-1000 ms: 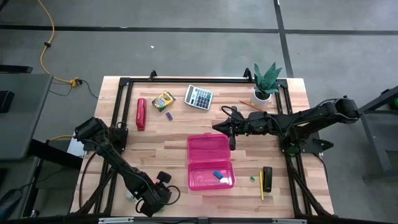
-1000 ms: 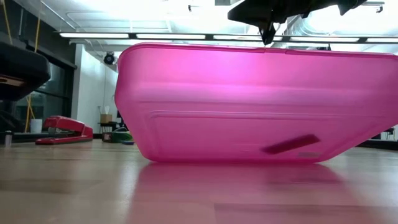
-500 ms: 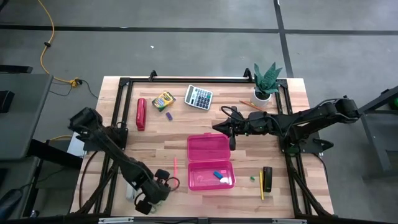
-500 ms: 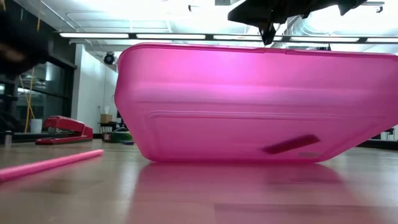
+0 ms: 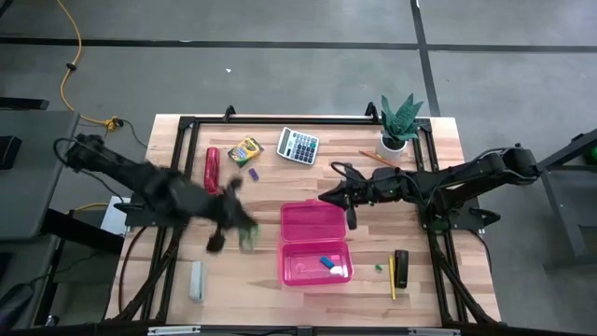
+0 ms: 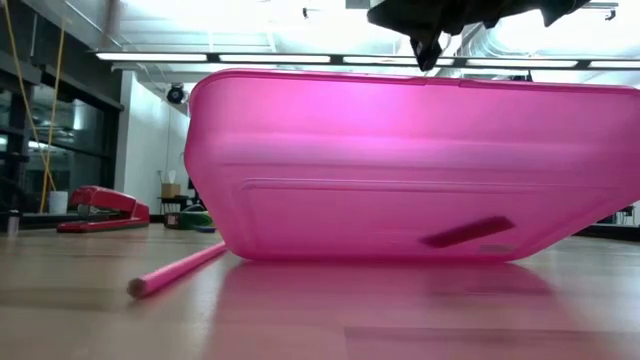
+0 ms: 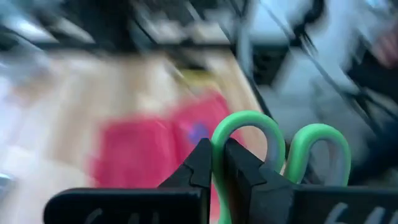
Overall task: Pack school essentials
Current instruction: Put the green scissors into the pink supply box
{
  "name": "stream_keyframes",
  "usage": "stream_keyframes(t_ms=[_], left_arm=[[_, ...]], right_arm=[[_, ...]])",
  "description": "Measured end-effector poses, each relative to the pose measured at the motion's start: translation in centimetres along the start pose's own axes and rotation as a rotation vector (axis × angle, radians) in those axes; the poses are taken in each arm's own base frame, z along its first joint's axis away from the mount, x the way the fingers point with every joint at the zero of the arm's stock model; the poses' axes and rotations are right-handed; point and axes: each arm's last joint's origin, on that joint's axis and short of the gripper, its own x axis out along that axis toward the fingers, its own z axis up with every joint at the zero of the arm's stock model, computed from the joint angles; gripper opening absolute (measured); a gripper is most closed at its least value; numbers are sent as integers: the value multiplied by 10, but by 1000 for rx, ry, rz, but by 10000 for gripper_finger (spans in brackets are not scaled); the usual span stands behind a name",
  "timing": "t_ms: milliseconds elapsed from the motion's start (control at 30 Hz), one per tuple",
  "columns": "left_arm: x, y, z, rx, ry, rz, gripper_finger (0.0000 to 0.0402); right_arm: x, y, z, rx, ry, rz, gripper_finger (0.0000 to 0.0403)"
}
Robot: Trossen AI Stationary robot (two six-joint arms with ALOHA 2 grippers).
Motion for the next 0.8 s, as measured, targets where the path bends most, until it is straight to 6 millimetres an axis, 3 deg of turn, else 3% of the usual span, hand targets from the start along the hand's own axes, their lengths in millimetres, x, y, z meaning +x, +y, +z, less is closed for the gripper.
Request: stream_keyframes(t_ms=[133, 233, 367, 567, 800], left_arm=[[-27, 30, 21, -13, -223, 114, 6], [-29, 46, 19, -32, -380, 123, 6], [-12, 62, -6, -136, -540, 66, 5], [19, 74, -51, -295, -617, 31, 5], [31, 77, -59, -340, -616, 43, 5]], right_arm=[[0, 1, 1, 29, -7, 23, 0], [0, 2, 3, 38, -25, 50, 0], [-1, 4, 8, 39, -70, 93, 0], [-1, 6, 15, 23, -142, 110, 0], [-2, 6, 16, -1, -154, 111, 0]])
